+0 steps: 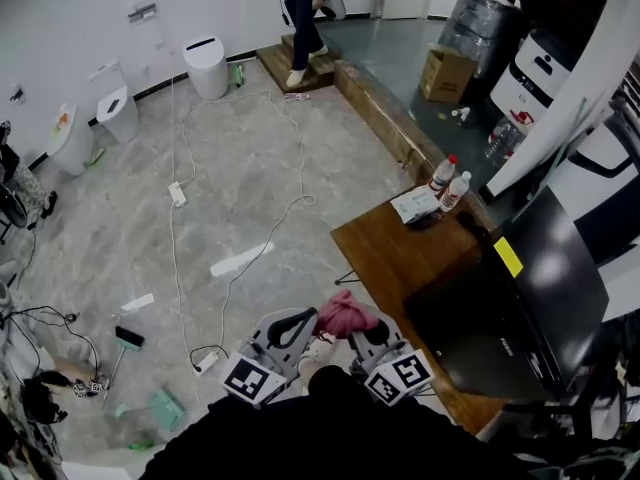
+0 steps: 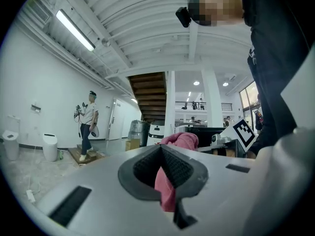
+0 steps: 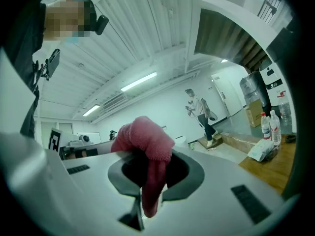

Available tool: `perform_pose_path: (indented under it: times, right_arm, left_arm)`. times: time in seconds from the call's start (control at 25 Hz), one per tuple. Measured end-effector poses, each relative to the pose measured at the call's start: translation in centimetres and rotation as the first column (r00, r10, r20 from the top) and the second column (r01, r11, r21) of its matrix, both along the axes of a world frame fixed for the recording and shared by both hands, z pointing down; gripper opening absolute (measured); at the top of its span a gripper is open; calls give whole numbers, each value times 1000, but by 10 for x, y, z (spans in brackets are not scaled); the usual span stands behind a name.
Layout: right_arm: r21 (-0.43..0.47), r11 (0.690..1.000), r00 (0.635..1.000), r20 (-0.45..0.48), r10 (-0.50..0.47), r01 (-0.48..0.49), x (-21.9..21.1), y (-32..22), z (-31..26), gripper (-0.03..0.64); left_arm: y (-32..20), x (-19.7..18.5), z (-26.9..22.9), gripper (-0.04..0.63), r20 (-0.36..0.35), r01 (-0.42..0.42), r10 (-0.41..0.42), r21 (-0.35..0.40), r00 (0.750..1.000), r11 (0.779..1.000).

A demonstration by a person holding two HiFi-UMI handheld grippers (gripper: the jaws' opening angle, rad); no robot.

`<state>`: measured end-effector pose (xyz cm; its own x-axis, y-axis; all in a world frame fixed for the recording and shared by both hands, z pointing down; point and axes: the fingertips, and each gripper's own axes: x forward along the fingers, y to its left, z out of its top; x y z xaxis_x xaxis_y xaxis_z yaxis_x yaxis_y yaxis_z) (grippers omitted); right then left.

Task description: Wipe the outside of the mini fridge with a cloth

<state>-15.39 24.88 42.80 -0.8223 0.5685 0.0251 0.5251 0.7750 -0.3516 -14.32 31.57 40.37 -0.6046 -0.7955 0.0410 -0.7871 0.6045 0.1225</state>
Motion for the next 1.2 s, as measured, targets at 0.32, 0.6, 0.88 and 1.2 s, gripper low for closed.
perform_pose_path:
  times: [0.32, 0.6, 0.88, 1.2]
  right_arm:
    - [15, 999, 997, 58, 50, -51, -117, -2, -25, 49]
    - [11, 992, 991, 40, 127, -127, -193, -57, -7, 49]
    - [-45, 940, 940, 20, 340, -339, -231, -135, -2, 49]
    - [-153, 799, 811, -44, 583, -582, -277, -209, 4, 49]
  left_arm:
    - [-6, -118, -28, 5, 38, -42, 43, -40, 998, 998]
    - [-64, -206, -17, 5, 66, -140, 146, -82, 987, 987]
    - [-132, -257, -14, 5, 81, -288, 295, -86, 952, 954]
    - [-219, -314, -8, 5, 77, -526, 530, -69, 845, 848]
